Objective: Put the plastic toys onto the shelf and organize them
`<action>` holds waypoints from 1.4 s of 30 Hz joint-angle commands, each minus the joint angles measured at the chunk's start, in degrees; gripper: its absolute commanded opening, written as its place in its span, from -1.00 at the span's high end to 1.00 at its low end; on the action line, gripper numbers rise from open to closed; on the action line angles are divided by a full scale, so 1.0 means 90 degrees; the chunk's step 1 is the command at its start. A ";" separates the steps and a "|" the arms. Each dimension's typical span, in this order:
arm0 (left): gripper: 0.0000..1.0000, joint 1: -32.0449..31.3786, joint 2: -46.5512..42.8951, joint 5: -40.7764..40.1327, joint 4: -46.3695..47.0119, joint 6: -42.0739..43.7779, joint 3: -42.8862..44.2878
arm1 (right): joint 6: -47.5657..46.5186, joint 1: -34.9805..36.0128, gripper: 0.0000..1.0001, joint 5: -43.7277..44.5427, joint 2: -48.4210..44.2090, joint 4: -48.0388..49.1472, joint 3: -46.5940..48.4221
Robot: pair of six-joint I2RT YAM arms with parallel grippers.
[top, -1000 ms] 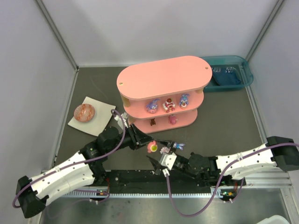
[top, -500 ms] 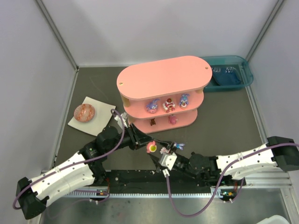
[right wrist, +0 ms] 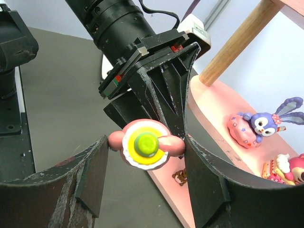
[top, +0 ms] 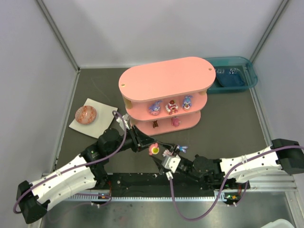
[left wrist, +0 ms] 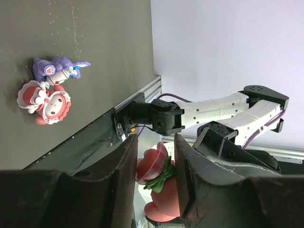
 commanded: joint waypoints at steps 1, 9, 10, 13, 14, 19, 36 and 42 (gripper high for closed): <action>0.59 0.0065 -0.0117 0.0055 0.0838 -0.0159 0.0057 | 0.0078 -0.0024 1.00 0.0055 0.0054 0.0195 0.0049; -0.35 0.0085 -0.0136 0.0065 0.0799 -0.0149 0.0057 | 0.0428 -0.0024 1.00 0.0212 -0.0044 -0.0048 0.0166; -0.51 0.0085 -0.0136 0.0046 0.0789 -0.0129 0.0067 | 0.0449 -0.0015 1.00 0.0212 -0.0092 -0.0088 0.0166; -0.83 0.0094 -0.0146 0.0036 0.0760 -0.0100 0.0086 | 0.0566 -0.0024 1.00 0.0251 -0.0171 -0.0215 0.0186; -0.92 0.0094 -0.0136 0.0026 0.0731 -0.0090 0.0087 | 0.0605 -0.0024 1.00 0.0260 -0.0239 -0.0292 0.0186; -0.98 0.0143 -0.0282 -0.0130 0.0341 0.0075 0.0174 | 0.1092 -0.0024 1.00 0.0377 -0.0697 -0.0956 0.0264; -0.98 0.0163 -0.0712 -0.1224 -0.1632 0.1414 0.0858 | 0.3505 -0.0512 1.00 0.2604 -0.1831 -0.6181 0.4002; -0.98 0.0163 -0.0829 -0.1302 -0.1770 0.1472 0.0751 | 0.3505 -0.0776 1.00 0.2604 -0.1188 -0.6777 0.5857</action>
